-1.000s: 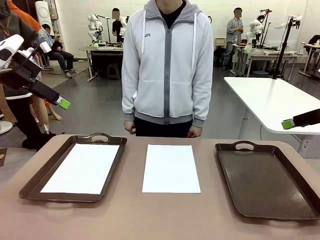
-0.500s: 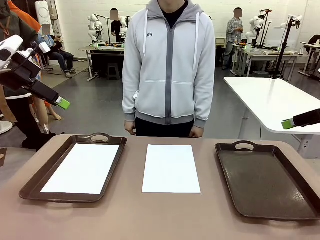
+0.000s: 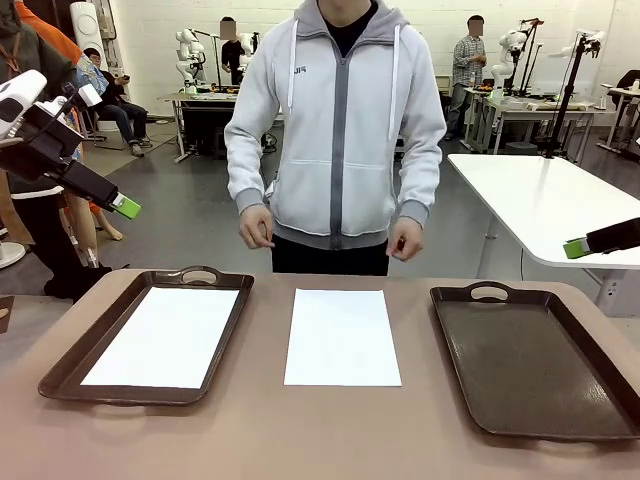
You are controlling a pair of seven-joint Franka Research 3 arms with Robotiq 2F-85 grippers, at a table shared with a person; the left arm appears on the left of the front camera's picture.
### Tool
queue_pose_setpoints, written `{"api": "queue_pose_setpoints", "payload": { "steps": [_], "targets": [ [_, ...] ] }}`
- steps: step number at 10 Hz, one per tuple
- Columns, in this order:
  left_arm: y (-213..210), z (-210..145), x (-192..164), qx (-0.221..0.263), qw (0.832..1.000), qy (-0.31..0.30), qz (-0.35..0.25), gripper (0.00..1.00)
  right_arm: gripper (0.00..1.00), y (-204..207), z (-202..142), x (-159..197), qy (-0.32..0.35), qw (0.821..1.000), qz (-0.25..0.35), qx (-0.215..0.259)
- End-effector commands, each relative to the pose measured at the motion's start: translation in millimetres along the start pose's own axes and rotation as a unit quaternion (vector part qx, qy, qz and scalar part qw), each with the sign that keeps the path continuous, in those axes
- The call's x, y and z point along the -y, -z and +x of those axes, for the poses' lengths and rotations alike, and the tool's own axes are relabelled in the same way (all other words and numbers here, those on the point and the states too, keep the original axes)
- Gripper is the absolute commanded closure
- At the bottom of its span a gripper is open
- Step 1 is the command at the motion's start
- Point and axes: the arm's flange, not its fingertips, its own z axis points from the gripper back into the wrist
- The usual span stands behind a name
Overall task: Sort the A4 documents.
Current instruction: Receive the A4 Paper.
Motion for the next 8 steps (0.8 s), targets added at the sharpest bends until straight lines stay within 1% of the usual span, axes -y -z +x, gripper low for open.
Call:
{"api": "queue_pose_setpoints", "payload": {
  "steps": [1,8],
  "targets": [
    [-0.8,-0.1,0.4,0.000,1.000,0.002,0.004,0.00,0.00,2.9,-0.8,0.6,0.003,1.000,0.010,0.002],
    [-0.8,-0.1,0.4,0.000,1.000,0.002,0.004,0.00,0.00,2.9,-0.8,0.6,0.003,1.000,0.010,0.002]
  ]
}}
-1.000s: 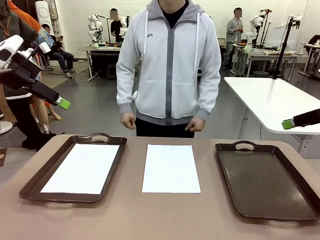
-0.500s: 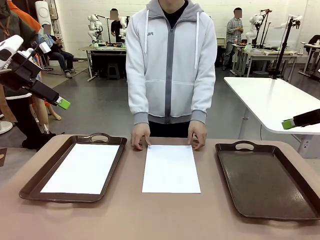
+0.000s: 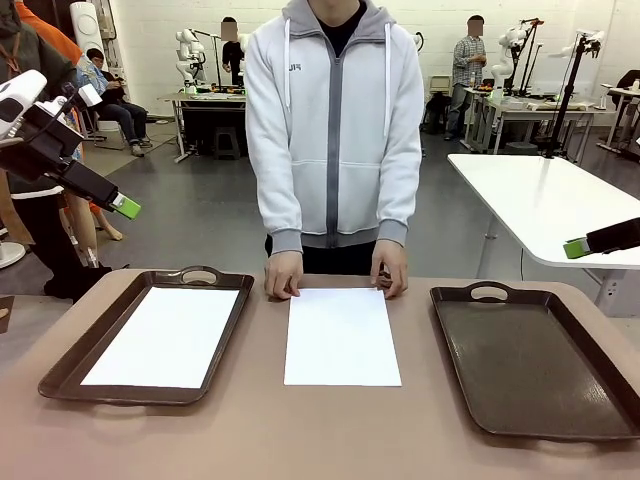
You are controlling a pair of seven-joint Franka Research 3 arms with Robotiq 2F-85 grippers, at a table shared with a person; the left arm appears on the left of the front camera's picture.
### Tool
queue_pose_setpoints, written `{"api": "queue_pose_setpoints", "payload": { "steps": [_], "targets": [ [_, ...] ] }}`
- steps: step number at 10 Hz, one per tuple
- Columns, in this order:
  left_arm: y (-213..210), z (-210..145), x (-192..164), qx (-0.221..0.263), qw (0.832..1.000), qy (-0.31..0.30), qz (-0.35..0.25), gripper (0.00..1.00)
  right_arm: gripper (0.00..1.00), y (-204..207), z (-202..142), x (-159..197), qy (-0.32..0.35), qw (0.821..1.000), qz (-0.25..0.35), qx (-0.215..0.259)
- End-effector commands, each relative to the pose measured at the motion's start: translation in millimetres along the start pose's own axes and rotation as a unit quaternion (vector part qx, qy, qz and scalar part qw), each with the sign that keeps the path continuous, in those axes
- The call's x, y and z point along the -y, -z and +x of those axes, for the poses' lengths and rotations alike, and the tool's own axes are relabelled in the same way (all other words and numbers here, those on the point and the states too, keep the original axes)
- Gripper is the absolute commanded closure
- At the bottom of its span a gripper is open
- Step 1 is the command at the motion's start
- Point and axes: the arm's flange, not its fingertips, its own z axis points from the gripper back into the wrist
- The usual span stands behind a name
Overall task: Sort the A4 documents.
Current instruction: Receive the A4 Paper.
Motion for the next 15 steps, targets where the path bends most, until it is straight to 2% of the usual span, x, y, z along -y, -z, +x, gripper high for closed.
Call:
{"api": "queue_pose_setpoints", "payload": {
  "steps": [1,15],
  "targets": [
    [-0.8,-0.1,0.3,0.000,1.000,0.002,0.004,0.00,0.00,2.9,-0.8,0.6,0.003,1.000,0.010,0.002],
    [-0.8,-0.1,0.3,0.000,1.000,0.002,0.004,0.00,0.00,2.9,-0.8,0.6,0.003,1.000,0.010,0.002]
  ]
}}
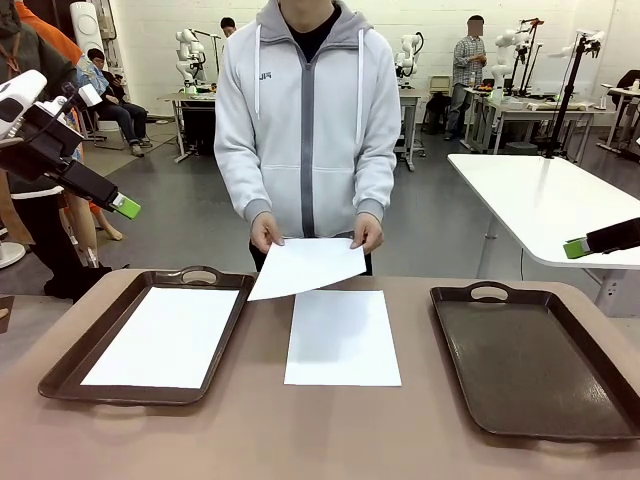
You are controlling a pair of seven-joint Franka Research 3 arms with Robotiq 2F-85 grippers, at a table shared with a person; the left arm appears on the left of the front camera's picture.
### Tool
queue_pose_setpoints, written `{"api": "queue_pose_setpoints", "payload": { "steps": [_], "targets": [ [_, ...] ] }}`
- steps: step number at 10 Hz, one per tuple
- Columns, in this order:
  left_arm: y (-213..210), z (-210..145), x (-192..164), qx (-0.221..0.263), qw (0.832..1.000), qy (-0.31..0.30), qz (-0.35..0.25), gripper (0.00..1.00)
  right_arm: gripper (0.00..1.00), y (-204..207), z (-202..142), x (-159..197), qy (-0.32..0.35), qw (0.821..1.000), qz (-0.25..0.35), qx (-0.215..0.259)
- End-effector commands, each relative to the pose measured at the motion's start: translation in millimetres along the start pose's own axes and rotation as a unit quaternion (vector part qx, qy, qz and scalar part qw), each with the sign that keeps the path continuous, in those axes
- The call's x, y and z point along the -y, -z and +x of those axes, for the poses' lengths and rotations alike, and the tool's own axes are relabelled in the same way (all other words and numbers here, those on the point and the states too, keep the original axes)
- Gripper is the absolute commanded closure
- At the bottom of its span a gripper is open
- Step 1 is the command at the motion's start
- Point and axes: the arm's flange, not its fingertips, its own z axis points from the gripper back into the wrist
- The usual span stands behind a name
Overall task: Sort the A4 documents.
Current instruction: Receive the A4 Paper.
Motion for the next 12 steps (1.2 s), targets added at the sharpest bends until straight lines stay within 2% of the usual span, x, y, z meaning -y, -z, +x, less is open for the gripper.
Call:
{"api": "queue_pose_setpoints", "payload": {
  "steps": [1,12],
  "targets": [
    [-0.8,-0.1,0.3,0.000,1.000,0.002,0.003,0.00,0.00,2.9,-0.8,0.6,0.003,1.000,0.010,0.002],
    [-0.8,-0.1,0.3,0.000,1.000,0.002,0.003,0.00,0.00,2.9,-0.8,0.6,0.003,1.000,0.010,0.002]
  ]
}}
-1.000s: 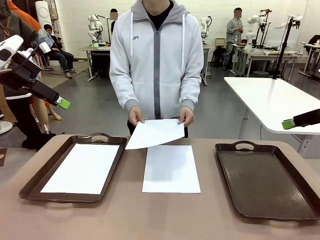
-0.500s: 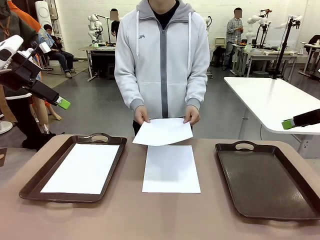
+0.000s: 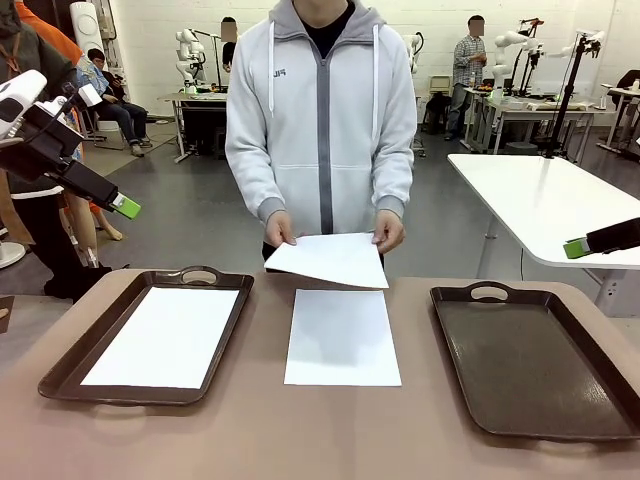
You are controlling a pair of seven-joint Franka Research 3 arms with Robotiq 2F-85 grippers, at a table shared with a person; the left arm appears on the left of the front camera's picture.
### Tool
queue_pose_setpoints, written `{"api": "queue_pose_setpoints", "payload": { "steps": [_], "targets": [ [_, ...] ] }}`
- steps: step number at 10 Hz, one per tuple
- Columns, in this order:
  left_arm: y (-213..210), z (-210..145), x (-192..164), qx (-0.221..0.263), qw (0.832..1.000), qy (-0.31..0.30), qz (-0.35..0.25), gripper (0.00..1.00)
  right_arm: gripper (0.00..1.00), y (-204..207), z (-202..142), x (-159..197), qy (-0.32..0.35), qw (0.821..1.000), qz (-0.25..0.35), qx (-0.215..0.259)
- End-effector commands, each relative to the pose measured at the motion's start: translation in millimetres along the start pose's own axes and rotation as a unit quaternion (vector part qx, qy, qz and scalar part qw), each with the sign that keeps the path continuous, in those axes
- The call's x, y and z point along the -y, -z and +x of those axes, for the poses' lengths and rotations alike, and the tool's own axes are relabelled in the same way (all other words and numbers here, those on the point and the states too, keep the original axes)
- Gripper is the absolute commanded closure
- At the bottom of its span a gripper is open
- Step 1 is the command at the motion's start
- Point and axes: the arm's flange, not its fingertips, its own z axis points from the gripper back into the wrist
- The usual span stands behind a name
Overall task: Sort the A4 documents.
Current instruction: Receive the A4 Paper.
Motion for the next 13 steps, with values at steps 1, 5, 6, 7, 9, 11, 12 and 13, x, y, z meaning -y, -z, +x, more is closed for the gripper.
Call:
{"api": "queue_pose_setpoints", "payload": {
  "steps": [1,5,6,7,9,11,12,13],
  "targets": [
    [-0.8,-0.1,0.3,0.000,1.000,0.002,0.003,0.00,0.00,3.0,-0.8,0.6,0.003,1.000,0.010,0.002],
    [-0.8,-0.1,0.3,0.000,1.000,0.002,0.003,0.00,0.00,3.0,-0.8,0.6,0.003,1.000,0.010,0.002],
    [-0.8,-0.1,0.3,0.000,1.000,0.002,0.003,0.00,0.00,3.0,-0.8,0.6,0.003,1.000,0.010,0.002],
    [-0.8,-0.1,0.3,0.000,1.000,0.002,0.003,0.00,0.00,3.0,-0.8,0.6,0.003,1.000,0.010,0.002],
    [-0.8,-0.1,0.3,0.000,1.000,0.002,0.003,0.00,0.00,3.0,-0.8,0.6,0.003,1.000,0.010,0.002],
    [-0.8,-0.1,0.3,0.000,1.000,0.002,0.003,0.00,0.00,3.0,-0.8,0.6,0.003,1.000,0.010,0.002],
    [-0.8,-0.1,0.3,0.000,1.000,0.002,0.003,0.00,0.00,3.0,-0.8,0.6,0.003,1.000,0.010,0.002],
    [-0.8,-0.1,0.3,0.000,1.000,0.002,0.003,0.00,0.00,3.0,-0.8,0.6,0.003,1.000,0.010,0.002]
  ]
}}
